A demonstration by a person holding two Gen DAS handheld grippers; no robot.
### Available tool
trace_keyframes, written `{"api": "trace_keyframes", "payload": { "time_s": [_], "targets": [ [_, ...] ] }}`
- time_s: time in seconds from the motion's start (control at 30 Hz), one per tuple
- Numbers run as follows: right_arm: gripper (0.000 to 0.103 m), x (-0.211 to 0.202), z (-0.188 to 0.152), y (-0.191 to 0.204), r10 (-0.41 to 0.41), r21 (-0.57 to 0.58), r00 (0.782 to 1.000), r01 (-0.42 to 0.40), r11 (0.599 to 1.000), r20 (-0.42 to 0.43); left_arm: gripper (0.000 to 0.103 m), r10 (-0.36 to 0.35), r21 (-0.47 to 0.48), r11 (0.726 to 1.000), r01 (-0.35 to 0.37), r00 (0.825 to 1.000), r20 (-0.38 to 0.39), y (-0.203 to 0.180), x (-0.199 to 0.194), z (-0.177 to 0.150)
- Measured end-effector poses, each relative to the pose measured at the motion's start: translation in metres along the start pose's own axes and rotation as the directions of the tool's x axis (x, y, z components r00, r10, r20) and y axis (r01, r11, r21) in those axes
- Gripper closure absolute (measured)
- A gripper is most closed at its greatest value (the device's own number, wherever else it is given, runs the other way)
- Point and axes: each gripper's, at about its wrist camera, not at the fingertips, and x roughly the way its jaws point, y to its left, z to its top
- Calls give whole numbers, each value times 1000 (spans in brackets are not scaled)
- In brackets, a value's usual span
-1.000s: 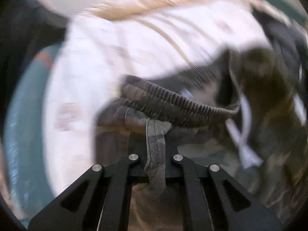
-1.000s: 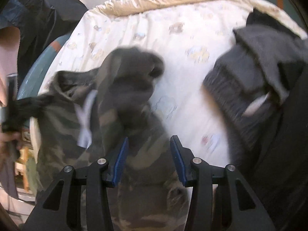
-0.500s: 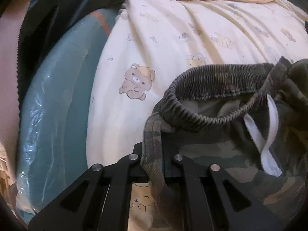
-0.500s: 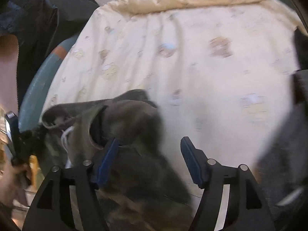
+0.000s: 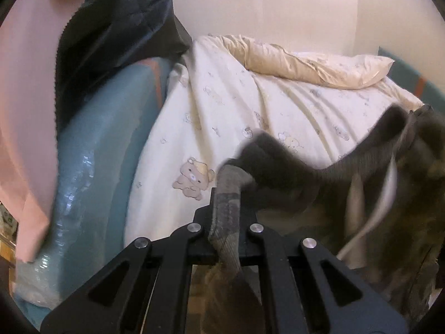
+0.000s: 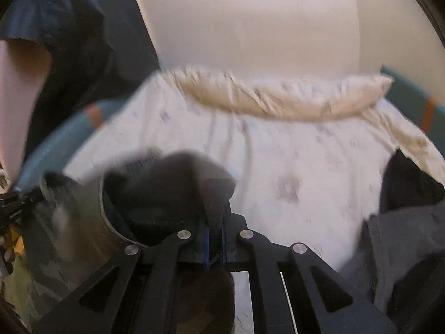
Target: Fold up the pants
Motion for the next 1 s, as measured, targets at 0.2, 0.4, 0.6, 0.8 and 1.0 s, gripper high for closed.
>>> {"api": "trace_keyframes", "payload": {
  "time_s": [0.2,0.4,0.6,0.8,1.0],
  "targets": [
    [41,88,-51,-28,-437,-273,824,355,894,-360,97,74,66,996,-64,984,-159,-31,55,-22],
    [40,55,-18,-21,-251,-111,944,232,966,-213,96,84,149,987,-59,982,-167,-44,61,-31],
    [28,117,9,21,-160,-150,938,118,982,-308,96,58,105,994,-39,980,-191,-34,68,-27],
    [52,195,-34,25,-191,-180,816,109,978,-546,96,30,127,992,-4,977,-210,-31,78,-25],
    [93,128,15,55,-226,-387,945,122,914,-236,100,19,136,991,3,987,-161,-33,73,-1]
  ]
}}
